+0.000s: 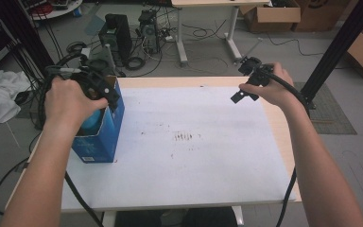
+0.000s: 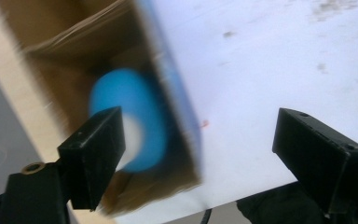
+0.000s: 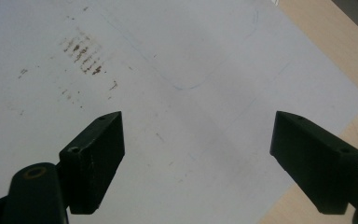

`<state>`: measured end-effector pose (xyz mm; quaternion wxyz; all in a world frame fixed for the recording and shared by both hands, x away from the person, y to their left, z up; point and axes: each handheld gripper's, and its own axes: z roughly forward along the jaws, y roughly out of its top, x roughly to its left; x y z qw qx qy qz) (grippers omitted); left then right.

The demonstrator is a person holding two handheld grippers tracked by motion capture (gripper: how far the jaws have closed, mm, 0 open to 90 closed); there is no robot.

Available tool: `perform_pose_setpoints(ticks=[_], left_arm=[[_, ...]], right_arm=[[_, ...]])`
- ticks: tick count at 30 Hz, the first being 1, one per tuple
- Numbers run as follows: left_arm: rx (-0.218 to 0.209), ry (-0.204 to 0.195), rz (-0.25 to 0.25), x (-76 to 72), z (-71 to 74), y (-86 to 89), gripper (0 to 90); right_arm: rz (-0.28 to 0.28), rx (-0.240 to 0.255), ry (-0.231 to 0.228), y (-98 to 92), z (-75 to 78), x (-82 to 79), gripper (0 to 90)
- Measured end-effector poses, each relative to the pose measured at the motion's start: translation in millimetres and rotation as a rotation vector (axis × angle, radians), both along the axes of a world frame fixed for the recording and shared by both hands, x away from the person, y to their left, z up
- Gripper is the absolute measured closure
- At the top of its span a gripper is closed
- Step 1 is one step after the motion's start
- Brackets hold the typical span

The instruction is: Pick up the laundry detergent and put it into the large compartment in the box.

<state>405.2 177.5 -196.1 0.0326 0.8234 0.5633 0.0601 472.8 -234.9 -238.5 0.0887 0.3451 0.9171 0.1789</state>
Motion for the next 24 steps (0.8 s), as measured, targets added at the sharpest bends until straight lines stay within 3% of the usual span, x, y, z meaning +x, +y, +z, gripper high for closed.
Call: perform_pose_setpoints(ticks=[2,6,11,18,24], left_arm=[[0.006,0.001,-0.034,0.0,-0.9,-14.6,16.9],[-0.027,0.014,-0.104,0.5,-5.4,-41.7,17.5],[-0.023,0.025,-0.183,0.7,-12.8,-74.9,17.7],[-0.004,0.051,-0.251,-0.6,-26.4,-108.3,17.5],[-0.005,0.067,-0.291,-2.7,-34.0,-125.6,17.7]], right_arm=[[0.0,-0.002,-0.002,1.6,0.8,-1.1,17.3],[-0.005,-0.006,-0.001,2.6,2.3,-2.3,17.3],[-0.009,-0.006,-0.004,2.2,3.0,-3.0,17.3],[-0.015,-0.006,-0.008,-0.7,6.5,-6.4,17.4],[-0.016,-0.007,-0.009,-1.7,7.0,-7.9,17.4]])
